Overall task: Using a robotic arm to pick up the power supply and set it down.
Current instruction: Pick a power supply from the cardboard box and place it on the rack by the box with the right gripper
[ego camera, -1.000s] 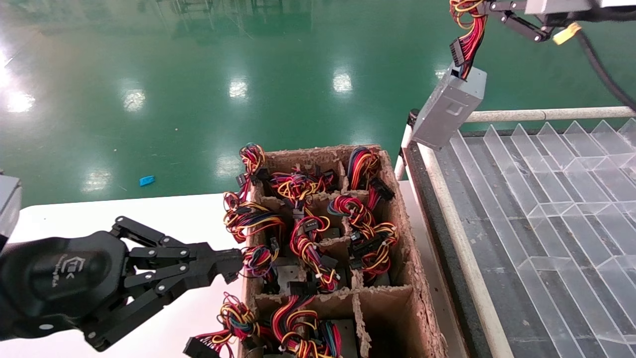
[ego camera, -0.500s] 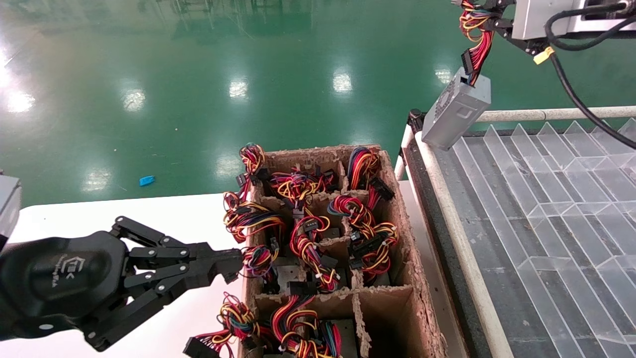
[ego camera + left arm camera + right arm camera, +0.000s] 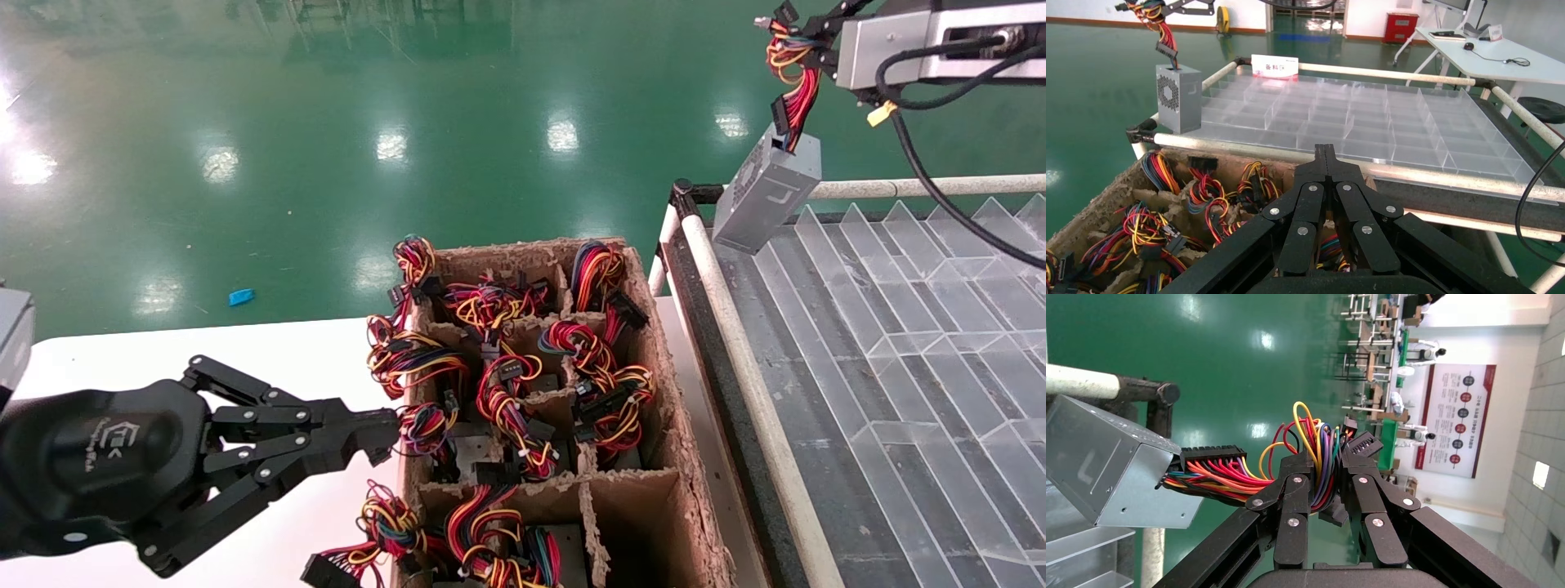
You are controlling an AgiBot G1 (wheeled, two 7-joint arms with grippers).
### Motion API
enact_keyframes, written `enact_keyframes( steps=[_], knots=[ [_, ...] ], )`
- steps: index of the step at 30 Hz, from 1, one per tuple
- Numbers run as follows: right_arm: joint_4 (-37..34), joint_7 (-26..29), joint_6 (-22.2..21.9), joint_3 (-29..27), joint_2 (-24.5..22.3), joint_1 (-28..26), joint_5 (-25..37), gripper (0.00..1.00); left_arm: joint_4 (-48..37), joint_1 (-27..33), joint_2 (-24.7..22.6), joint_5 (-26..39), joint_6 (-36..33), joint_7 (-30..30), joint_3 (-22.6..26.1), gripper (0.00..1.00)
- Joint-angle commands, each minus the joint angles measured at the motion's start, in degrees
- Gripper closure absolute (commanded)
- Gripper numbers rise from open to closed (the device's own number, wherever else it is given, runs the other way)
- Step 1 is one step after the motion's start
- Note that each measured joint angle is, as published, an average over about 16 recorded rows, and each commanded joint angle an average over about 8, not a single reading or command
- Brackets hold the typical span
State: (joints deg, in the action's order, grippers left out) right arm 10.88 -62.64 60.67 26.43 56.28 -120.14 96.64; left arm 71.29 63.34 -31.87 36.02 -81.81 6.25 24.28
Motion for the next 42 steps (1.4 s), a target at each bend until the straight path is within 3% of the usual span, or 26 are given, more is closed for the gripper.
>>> enact_keyframes(
  steps=[1, 21, 42],
  knots=[
    [-1.35, -0.97, -0.55, -0.03, 0.29, -0.18, -0.01, 1.0, 0.0, 0.0, 0.0, 0.0, 0.0, 0.0, 0.0, 1.0],
    [-7.52, -7.33, 1.09, -1.34, 3.62, -0.79, -2.16, 1.0, 0.0, 0.0, 0.0, 0.0, 0.0, 0.0, 0.0, 1.0],
    [-10.75, -8.5, -4.35, -1.88, 7.1, 2.06, -2.91, 1.0, 0.0, 0.0, 0.0, 0.0, 0.0, 0.0, 0.0, 1.0]
  ],
)
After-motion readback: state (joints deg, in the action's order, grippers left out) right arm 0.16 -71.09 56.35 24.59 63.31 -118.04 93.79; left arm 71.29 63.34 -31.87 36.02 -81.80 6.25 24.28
